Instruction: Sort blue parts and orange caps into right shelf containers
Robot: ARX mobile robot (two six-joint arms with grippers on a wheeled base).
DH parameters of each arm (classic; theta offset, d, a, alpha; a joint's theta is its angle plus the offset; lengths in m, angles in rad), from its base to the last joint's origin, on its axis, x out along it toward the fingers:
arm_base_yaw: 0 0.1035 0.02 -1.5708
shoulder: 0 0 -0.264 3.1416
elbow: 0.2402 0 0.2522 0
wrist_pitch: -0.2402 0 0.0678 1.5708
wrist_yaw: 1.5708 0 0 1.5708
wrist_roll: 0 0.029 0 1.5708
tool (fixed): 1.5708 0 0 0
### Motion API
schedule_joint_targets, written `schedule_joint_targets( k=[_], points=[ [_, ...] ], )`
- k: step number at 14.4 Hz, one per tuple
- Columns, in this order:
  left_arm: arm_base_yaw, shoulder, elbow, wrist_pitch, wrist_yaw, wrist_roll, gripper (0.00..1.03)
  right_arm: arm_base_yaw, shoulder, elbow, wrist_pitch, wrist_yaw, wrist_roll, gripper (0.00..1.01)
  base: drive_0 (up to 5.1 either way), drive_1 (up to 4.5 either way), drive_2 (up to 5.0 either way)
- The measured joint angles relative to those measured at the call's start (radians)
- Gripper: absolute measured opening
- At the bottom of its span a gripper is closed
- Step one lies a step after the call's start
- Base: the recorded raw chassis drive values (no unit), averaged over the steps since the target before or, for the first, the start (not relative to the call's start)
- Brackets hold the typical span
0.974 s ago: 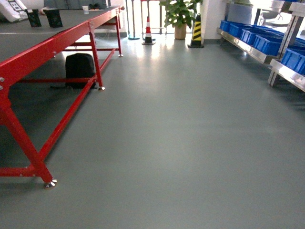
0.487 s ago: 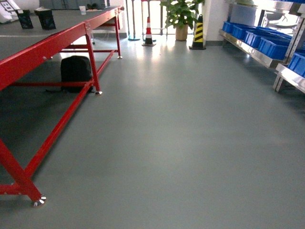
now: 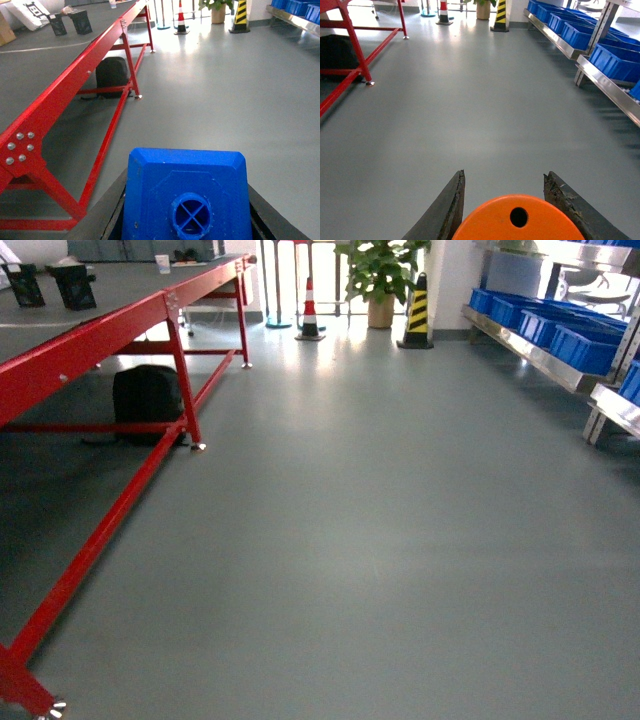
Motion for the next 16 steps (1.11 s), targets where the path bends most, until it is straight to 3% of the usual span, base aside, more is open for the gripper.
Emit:
schedule_joint_targets(
  k=[7,16],
  points=[
    [0.000,0.001,0.000,-0.002,0.000,0.000,0.44,0.000,0.000,0.000,0.000,0.000,0.000,0.41,5.0,-2.45,-2.4],
    [0.000,0.002,0.000,-0.001,0.000,0.000,0.44,0.000,0.000,0.000,0.000,0.000,0.000,0.41,0.0,4.31,-4.4]
  ],
)
